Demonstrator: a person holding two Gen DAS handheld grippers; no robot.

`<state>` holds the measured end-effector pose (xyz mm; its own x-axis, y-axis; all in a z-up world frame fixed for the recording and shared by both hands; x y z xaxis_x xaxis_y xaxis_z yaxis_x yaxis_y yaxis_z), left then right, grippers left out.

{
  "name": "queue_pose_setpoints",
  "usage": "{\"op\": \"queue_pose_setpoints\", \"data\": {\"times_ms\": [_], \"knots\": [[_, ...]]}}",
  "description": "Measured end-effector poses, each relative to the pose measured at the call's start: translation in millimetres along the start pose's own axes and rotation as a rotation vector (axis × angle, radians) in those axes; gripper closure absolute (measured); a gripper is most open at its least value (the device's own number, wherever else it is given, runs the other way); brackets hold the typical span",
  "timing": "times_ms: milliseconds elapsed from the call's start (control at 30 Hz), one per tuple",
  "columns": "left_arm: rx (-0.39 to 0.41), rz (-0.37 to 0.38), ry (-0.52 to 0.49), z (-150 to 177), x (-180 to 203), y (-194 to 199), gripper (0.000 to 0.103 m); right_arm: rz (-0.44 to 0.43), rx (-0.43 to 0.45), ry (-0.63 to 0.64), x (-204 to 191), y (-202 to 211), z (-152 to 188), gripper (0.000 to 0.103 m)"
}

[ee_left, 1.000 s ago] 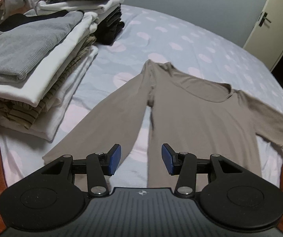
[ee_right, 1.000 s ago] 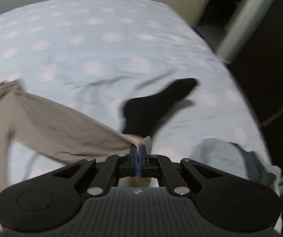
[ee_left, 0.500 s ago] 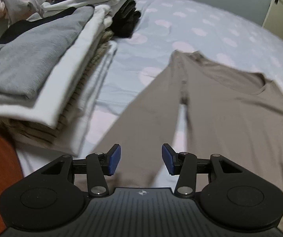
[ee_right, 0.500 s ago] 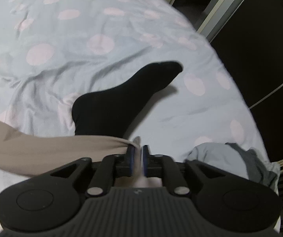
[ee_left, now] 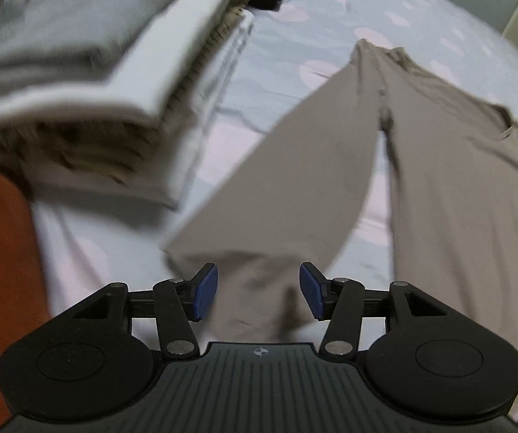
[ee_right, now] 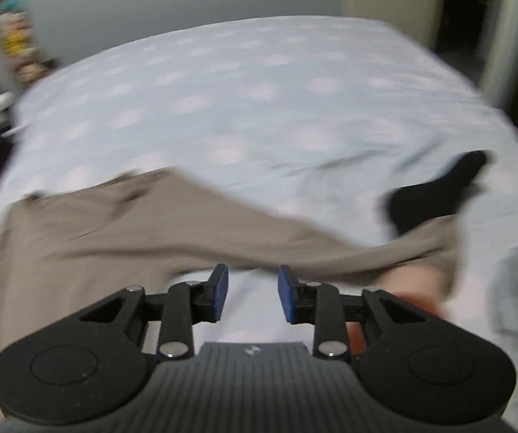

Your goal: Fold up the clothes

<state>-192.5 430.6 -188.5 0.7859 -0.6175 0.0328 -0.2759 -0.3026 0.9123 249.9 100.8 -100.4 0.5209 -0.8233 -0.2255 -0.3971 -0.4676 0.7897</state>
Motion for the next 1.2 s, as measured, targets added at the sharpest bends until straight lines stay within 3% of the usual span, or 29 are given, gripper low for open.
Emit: {"op": "queue_pose_setpoints", "data": {"times_ms": [100,200,233,300,333,367,500,667,833,933,1067,1200], "knots": [[0.023,0.036,-0.020,6,16,-7,0.044,-0.094,-0.028,0.019,-41,-1,27,0.066],[0.021,-0.022,-0.081,11,27,-20,0.047,-0.141,-0.037,0.006,-66,-5,50,0.066],[0.017,-0.044,-0.087,13,27,-23,0.060,-0.154,-0.043,-0.014,-70,-6,58,0.066],[0.024,-0.067,-0.089,15,26,-25,0.073,-0.178,-0.057,-0.057,-78,-9,76,0.065],[0.034,-0.055,-0.077,16,24,-22,0.089,-0.178,-0.062,-0.072,-80,-10,85,0.065],[0.045,-0.043,-0.063,16,21,-17,0.095,-0.173,-0.072,-0.085,-79,-12,93,0.065],[0.131,-0.006,-0.003,8,7,20,0.097,-0.151,-0.112,-0.126,-73,-17,120,0.065],[0.307,0.018,0.041,-29,-14,93,0.098,-0.138,-0.139,-0.155,-65,-19,137,0.065],[0.498,-0.014,0.012,-76,-27,163,0.098,-0.151,-0.135,-0.133,-70,-17,138,0.066],[0.583,-0.103,-0.047,-98,-32,189,0.098,-0.153,-0.139,-0.129,-71,-18,139,0.066],[0.586,-0.228,-0.081,-116,-48,197,0.098,-0.146,-0.148,-0.142,-67,-21,139,0.066],[0.524,-0.334,-0.079,-129,-76,172,0.098,-0.144,-0.151,-0.144,-65,-21,139,0.066]]}}
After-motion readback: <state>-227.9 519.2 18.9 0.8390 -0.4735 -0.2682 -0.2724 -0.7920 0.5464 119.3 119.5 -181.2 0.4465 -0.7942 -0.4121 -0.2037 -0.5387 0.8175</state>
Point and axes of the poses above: each gripper's, at about its wrist camera, not at the fingertips, and y roughly against the way its jaws point, x to its right, z to its underside, the point moved 5 cm from there along -y, roughly the way its jaws point, and after that the axes turned 8 degrees about -y, right-handed, at the moved point
